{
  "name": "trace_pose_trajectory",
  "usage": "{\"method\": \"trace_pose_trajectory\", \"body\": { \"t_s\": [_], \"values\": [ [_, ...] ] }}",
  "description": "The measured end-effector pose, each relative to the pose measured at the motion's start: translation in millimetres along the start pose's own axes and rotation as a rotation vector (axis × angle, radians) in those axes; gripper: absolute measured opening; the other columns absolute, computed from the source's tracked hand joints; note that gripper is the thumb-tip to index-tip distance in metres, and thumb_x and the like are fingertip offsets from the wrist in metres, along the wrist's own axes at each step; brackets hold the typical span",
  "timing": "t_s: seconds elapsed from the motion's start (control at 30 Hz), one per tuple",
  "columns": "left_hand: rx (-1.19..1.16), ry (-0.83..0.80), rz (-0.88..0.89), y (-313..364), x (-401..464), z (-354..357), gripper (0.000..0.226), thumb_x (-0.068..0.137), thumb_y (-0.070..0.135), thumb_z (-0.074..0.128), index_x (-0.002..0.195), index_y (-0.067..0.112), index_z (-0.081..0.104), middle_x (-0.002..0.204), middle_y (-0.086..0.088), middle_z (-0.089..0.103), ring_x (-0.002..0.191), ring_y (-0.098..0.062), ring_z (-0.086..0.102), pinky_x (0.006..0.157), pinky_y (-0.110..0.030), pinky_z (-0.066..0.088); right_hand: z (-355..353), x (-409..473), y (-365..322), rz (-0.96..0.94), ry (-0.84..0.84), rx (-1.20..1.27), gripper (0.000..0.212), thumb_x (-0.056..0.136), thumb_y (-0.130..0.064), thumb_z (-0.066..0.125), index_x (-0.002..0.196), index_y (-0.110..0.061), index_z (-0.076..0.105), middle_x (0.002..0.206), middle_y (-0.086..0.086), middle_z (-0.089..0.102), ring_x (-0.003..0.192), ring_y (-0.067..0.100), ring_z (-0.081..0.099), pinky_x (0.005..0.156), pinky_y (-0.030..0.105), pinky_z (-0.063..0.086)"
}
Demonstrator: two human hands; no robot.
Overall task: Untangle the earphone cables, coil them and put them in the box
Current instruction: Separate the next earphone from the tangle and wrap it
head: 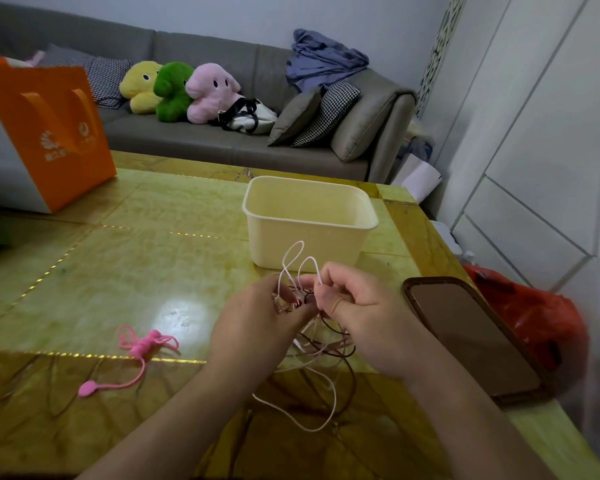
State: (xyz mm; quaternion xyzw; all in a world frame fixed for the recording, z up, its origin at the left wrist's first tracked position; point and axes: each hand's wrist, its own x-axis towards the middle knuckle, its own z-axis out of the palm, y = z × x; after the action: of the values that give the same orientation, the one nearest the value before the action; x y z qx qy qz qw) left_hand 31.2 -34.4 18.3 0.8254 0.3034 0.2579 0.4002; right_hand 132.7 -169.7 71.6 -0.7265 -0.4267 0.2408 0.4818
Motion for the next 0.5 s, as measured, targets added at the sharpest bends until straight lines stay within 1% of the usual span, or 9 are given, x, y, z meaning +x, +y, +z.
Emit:
{"method": "trace_pose_trajectory", "body": {
  "t_s": [0.03, 0.1, 0.17, 0.2, 0.23, 0.27, 0.3, 0.37, 0.5],
  "values": [
    [0.004, -0.011, 0.024, 0.1, 1.0, -0.1, 0.023, 0.081, 0.061, 0.076, 0.076, 0.042, 0.063, 0.056, 0.027, 0.057, 0.049, -0.003, 0.051, 0.048, -0.024, 0.031, -1.3, -0.3, 0.3, -0.003, -0.002, 0.000, 0.029, 0.111, -0.021, 0.054, 0.082, -0.017, 0.055, 0.121, -0.012, 0.076, 0.110, 0.000, 0.070, 0.098, 0.040, 0.057],
    [-0.008, -0.037, 0.060, 0.7, 2.4, 0.2, 0.017, 0.088, 0.048, 0.076, 0.076, 0.056, 0.065, 0.053, 0.022, 0.054, 0.048, -0.005, 0.048, 0.046, -0.022, 0.029, -0.9, -1.1, 0.4, -0.007, 0.008, -0.027, 0.029, 0.111, -0.021, 0.054, 0.083, -0.017, 0.054, 0.116, -0.007, 0.078, 0.088, 0.026, 0.069, 0.086, 0.062, 0.055],
    [0.020, -0.045, 0.057, -2.0, 3.7, 1.8, 0.009, 0.089, 0.041, 0.075, 0.083, 0.047, 0.075, 0.050, 0.014, 0.052, 0.047, -0.009, 0.045, 0.047, -0.028, 0.032, 0.5, -1.3, 1.3, -0.017, 0.053, -0.048, 0.029, 0.112, -0.025, 0.052, 0.084, -0.020, 0.054, 0.111, -0.007, 0.078, 0.082, 0.044, 0.068, 0.078, 0.073, 0.055],
    [0.045, -0.044, 0.046, -2.8, 4.4, 2.4, 0.006, 0.089, 0.040, 0.074, 0.083, 0.039, 0.077, 0.050, 0.014, 0.052, 0.047, -0.010, 0.045, 0.047, -0.030, 0.033, 0.4, -1.7, 0.8, -0.024, 0.099, -0.069, 0.029, 0.113, -0.027, 0.050, 0.084, -0.022, 0.055, 0.108, -0.010, 0.079, 0.086, 0.040, 0.073, 0.076, 0.072, 0.057],
    [0.072, -0.048, 0.020, -4.1, 5.3, 2.9, 0.010, 0.089, 0.038, 0.073, 0.081, 0.033, 0.076, 0.051, 0.016, 0.053, 0.048, -0.010, 0.046, 0.048, -0.030, 0.034, -0.5, -2.4, -0.7, -0.029, 0.160, -0.096, 0.030, 0.113, -0.027, 0.049, 0.085, -0.023, 0.056, 0.104, -0.012, 0.079, 0.086, 0.026, 0.077, 0.076, 0.066, 0.060],
    [0.075, -0.053, -0.008, -5.5, 6.3, 3.4, 0.012, 0.089, 0.036, 0.071, 0.080, 0.030, 0.075, 0.051, 0.017, 0.054, 0.048, -0.010, 0.047, 0.049, -0.030, 0.035, -2.1, -2.3, -1.5, -0.031, 0.232, -0.109, 0.030, 0.113, -0.028, 0.048, 0.085, -0.023, 0.057, 0.098, -0.012, 0.079, 0.086, 0.015, 0.078, 0.074, 0.058, 0.064],
    [0.072, -0.059, -0.029, -5.7, 6.7, 3.0, 0.013, 0.089, 0.035, 0.069, 0.079, 0.029, 0.074, 0.051, 0.017, 0.054, 0.049, -0.010, 0.048, 0.050, -0.029, 0.036, -4.4, -1.8, -1.8, -0.028, 0.302, -0.106, 0.029, 0.114, -0.028, 0.046, 0.087, -0.022, 0.057, 0.093, -0.010, 0.079, 0.084, 0.009, 0.077, 0.072, 0.052, 0.066],
    [0.080, -0.058, -0.041, -5.9, 7.4, 2.3, 0.014, 0.090, 0.035, 0.067, 0.078, 0.028, 0.073, 0.053, 0.010, 0.055, 0.052, -0.011, 0.050, 0.052, -0.032, 0.040, -9.9, -0.3, -0.8, -0.009, 0.409, -0.064, 0.029, 0.115, -0.028, 0.042, 0.091, -0.019, 0.056, 0.084, -0.004, 0.079, 0.077, 0.013, 0.078, 0.068, 0.048, 0.067],
    [0.099, -0.071, -0.069, -8.5, 11.4, 3.6, 0.018, 0.094, 0.037, 0.066, 0.079, 0.029, 0.070, 0.061, 0.004, 0.067, 0.061, -0.011, 0.065, 0.060, -0.033, 0.052, -15.4, 2.9, -1.8, 0.013, 0.530, 0.091, 0.028, 0.116, -0.024, 0.038, 0.096, -0.013, 0.054, 0.076, 0.010, 0.077, 0.067, 0.029, 0.078, 0.067, 0.049, 0.066]
  ]
}}
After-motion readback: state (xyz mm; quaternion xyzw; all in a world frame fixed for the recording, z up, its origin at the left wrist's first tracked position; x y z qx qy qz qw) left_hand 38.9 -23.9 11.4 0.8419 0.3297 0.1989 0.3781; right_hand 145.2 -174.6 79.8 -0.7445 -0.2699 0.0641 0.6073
